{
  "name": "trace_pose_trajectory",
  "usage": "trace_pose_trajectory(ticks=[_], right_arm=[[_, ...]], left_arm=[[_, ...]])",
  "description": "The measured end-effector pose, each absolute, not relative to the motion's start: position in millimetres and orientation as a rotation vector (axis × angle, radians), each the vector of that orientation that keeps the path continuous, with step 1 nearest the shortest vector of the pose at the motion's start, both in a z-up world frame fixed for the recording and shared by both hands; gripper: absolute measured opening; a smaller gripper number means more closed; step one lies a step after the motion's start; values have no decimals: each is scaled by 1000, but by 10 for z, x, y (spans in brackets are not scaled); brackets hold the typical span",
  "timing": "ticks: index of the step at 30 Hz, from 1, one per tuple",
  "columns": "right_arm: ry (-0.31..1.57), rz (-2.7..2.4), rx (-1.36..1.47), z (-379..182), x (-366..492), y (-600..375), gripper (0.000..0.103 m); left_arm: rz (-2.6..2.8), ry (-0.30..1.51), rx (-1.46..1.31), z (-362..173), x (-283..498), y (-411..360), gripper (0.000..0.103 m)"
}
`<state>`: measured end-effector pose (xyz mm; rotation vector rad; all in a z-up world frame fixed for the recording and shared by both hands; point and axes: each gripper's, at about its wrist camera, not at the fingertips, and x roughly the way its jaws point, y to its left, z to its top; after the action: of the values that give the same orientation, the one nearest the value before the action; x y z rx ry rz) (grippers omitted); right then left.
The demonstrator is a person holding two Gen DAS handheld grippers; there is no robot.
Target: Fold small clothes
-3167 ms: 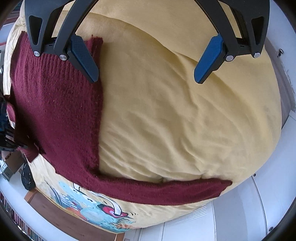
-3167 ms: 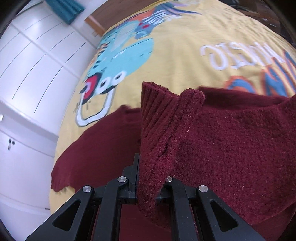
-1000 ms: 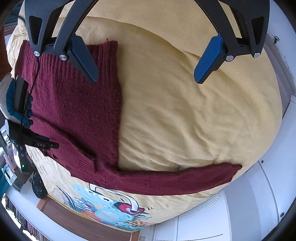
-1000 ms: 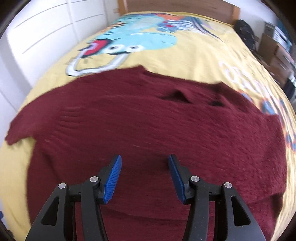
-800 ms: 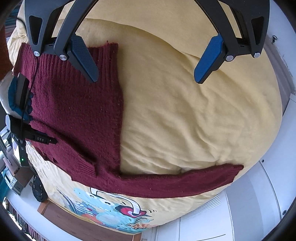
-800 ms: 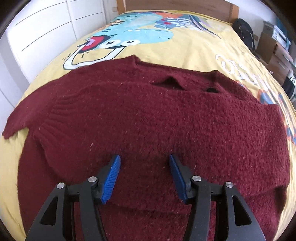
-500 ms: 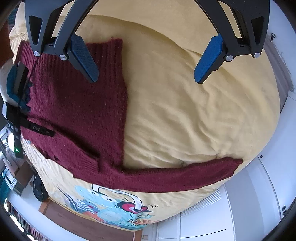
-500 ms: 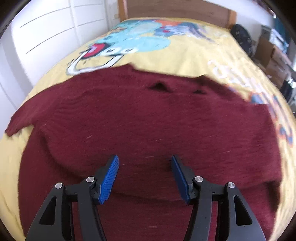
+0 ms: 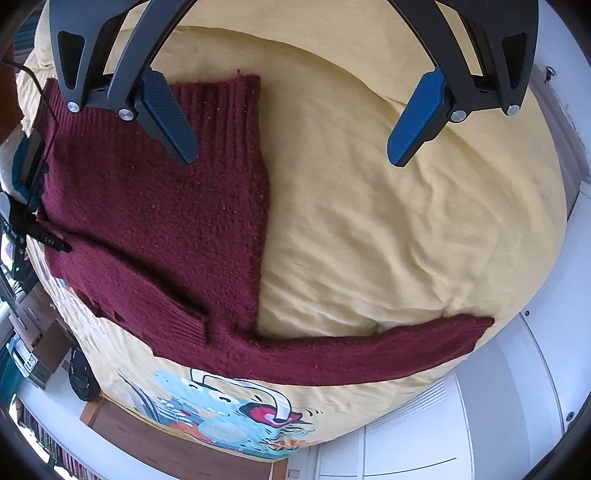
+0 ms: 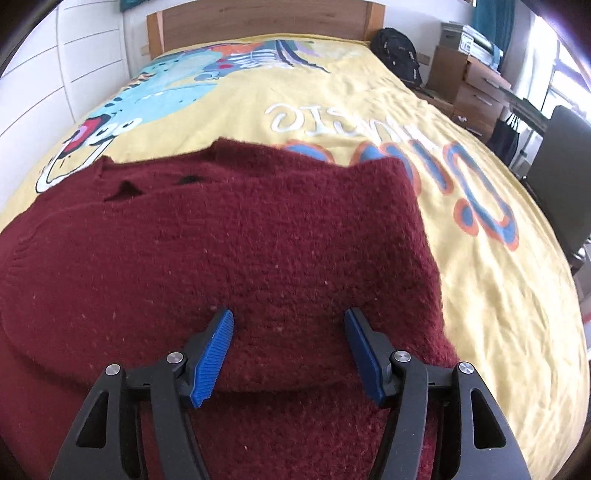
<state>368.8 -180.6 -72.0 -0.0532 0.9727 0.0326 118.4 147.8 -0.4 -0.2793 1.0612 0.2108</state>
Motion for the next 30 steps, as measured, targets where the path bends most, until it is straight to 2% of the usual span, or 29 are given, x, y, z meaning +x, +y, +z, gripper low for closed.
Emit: trace_pose_trajectory(ticks=[11, 30], right_arm=[[986, 62, -42, -619, 3485, -1817, 66], [971, 106, -29, -236, 2249, -1869, 66]], left_arm=[[194, 1056, -278, 97, 1104, 1461, 102], [145, 962, -259, 509, 759, 1395, 102]])
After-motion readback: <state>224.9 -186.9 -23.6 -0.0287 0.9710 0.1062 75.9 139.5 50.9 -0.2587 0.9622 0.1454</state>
